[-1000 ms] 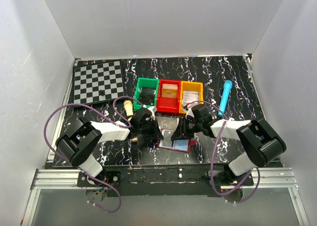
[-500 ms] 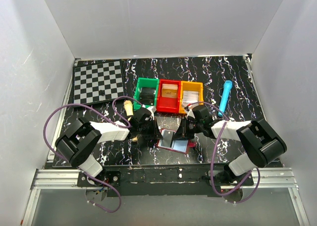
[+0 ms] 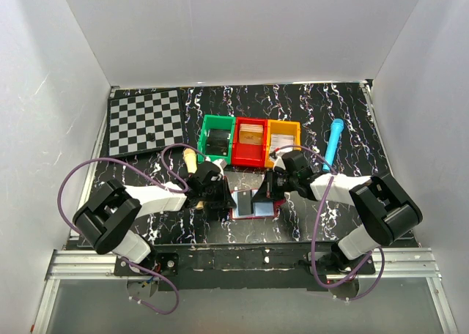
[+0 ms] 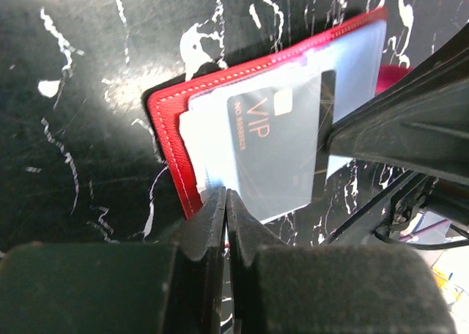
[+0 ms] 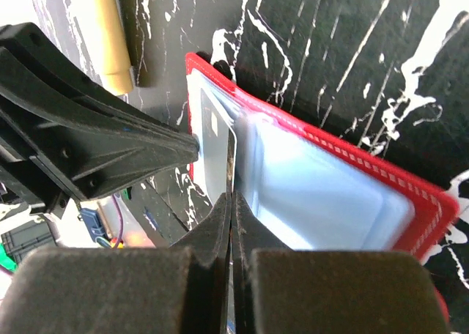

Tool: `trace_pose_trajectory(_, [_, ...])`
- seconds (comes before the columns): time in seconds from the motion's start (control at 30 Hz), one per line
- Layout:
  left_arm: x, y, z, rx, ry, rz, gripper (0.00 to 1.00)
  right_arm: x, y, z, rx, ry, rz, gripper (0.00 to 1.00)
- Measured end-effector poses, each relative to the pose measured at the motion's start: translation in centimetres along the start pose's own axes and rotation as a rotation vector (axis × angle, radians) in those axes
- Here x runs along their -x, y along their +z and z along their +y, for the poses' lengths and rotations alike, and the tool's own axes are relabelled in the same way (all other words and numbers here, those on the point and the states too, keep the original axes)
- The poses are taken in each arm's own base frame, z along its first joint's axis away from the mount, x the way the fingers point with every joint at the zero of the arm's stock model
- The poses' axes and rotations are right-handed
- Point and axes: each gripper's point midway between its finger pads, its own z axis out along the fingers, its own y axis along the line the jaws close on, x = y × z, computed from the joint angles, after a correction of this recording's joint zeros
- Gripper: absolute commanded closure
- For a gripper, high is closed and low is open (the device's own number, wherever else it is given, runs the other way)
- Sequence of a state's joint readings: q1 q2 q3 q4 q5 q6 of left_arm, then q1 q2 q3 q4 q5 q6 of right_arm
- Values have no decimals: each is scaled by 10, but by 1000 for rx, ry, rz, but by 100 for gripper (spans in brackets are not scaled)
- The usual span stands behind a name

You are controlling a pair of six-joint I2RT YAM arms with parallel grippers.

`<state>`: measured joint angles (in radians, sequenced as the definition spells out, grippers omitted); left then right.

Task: Take the credit cards out of the card holder
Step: Remove the credit card from the card holder.

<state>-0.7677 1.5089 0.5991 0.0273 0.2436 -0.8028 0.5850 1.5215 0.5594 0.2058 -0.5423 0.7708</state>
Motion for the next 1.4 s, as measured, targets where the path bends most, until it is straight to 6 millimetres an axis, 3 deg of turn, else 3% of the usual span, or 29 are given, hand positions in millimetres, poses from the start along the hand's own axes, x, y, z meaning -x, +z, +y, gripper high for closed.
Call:
trace_pose_trajectory(0.17, [-2, -9, 4, 22, 4, -5, 98, 8, -1, 4, -15, -48, -3, 99])
trace_pose_trajectory(0.33, [0, -16, 2, 21, 13, -18, 91, 4, -2, -3, -42, -58, 16, 99])
trace_pose_trajectory(0.53, [1, -17, 0, 11, 25, -25, 90, 2, -2, -5, -52, -60, 25, 99])
trace_pose_trajectory(0.93, [11, -1, -19, -56, 60, -6, 96, 0, -1, -8, -58, -53, 32, 99])
trace_pose_trajectory(1.4, [7, 7, -13, -40, 54, 22, 100, -1, -1, -7, -47, -52, 33, 99])
